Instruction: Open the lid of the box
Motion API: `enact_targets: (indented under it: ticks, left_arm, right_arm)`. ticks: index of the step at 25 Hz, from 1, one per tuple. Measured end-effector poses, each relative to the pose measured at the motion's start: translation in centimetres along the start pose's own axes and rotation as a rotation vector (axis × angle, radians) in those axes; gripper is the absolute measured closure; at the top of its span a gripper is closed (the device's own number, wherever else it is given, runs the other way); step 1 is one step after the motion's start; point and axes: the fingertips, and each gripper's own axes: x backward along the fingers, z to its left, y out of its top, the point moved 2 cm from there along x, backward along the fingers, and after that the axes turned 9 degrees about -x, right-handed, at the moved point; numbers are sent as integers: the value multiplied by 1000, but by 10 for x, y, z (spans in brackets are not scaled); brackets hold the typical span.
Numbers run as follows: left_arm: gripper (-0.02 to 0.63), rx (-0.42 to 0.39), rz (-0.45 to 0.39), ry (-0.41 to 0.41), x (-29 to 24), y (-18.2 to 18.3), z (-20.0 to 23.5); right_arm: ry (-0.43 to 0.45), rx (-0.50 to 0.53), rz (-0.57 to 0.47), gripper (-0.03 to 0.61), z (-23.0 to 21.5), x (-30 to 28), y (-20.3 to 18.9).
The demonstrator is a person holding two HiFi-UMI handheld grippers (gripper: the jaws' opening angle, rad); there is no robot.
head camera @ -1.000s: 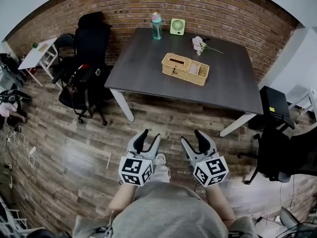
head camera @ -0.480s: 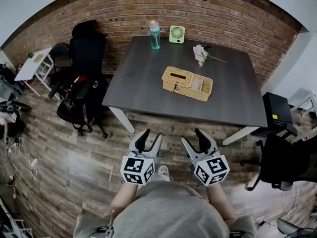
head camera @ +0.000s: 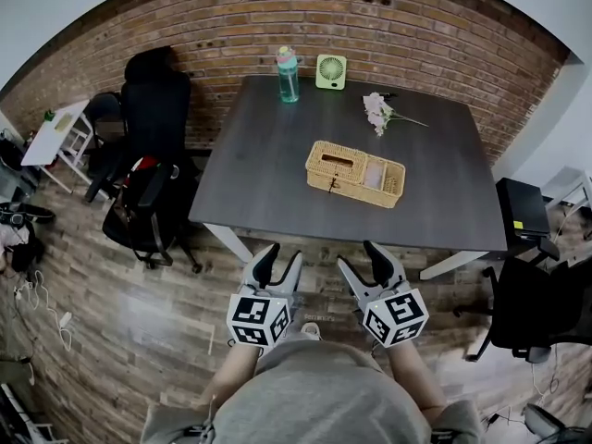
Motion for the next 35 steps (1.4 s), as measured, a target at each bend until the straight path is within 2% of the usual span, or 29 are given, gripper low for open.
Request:
enact_targets:
  ticks: [9, 17, 35]
  left_arm:
    - [423, 22, 19, 8, -29, -5, 31]
    - [423, 38, 34, 16, -49, -7, 42]
    - [423, 65, 49, 77, -127, -6, 61]
  right_arm:
    - [-31, 24, 29, 328, -20, -38, 2]
    - [-64, 64, 59, 328, -47, -57, 4]
    - [-86, 148, 130, 328, -146, -125, 1]
